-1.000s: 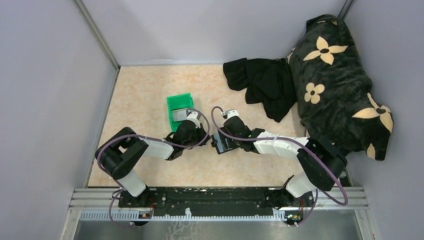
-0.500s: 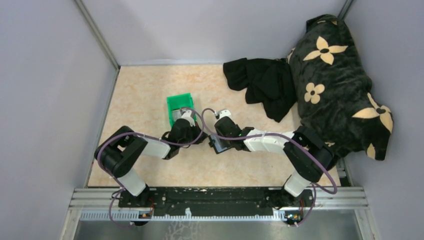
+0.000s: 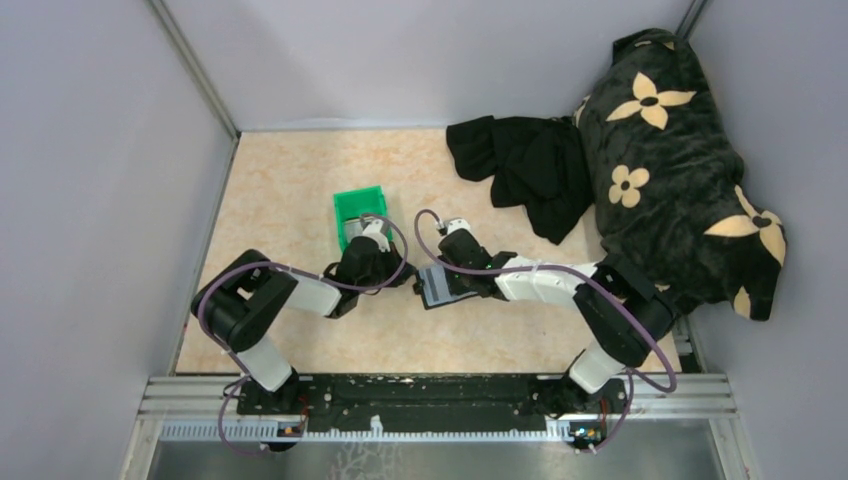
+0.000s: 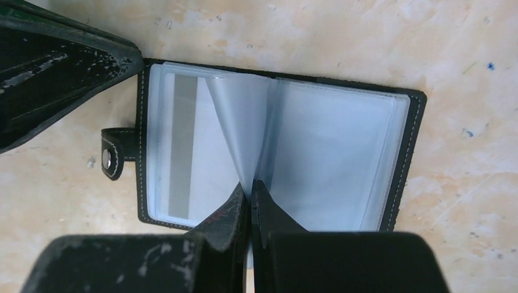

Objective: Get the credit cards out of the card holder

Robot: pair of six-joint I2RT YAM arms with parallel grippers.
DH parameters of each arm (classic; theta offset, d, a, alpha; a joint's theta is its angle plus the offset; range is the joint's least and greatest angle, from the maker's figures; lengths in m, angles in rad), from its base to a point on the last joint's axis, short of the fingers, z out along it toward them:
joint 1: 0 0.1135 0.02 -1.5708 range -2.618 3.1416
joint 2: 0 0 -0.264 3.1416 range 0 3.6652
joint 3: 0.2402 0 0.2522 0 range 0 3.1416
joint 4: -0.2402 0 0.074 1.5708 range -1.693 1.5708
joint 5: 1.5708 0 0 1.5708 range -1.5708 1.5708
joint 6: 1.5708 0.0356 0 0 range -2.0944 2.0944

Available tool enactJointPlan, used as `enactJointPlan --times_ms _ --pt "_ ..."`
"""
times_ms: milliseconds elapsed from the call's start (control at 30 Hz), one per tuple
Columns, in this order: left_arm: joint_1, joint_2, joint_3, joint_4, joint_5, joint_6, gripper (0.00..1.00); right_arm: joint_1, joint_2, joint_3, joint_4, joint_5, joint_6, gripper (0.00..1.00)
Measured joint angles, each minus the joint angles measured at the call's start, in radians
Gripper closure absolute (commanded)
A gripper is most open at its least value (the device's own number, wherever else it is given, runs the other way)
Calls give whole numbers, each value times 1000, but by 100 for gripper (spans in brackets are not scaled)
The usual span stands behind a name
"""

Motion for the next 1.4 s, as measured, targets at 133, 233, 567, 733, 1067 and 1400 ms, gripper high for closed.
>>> enactJointPlan --times_ms 133,233,567,733,1067,1400 --pt "3 0 -1 3 24 6 100 -61 -40 -50 37 -121 38 100" --pt "-2 0 -1 5 56 16 100 -95 -56 -70 48 -188 59 100" --pt "-108 -35 92 29 201 34 100 -123 -61 -96 117 -329 98 100" --pt "-115 31 161 34 233 25 100 -138 -78 -127 129 -355 109 100" --pt "-119 -46 72 2 210 21 100 -150 -100 -153 154 -375 113 100" --pt "-121 -57 -19 -15 188 5 100 -156 -100 -160 169 -377 113 100"
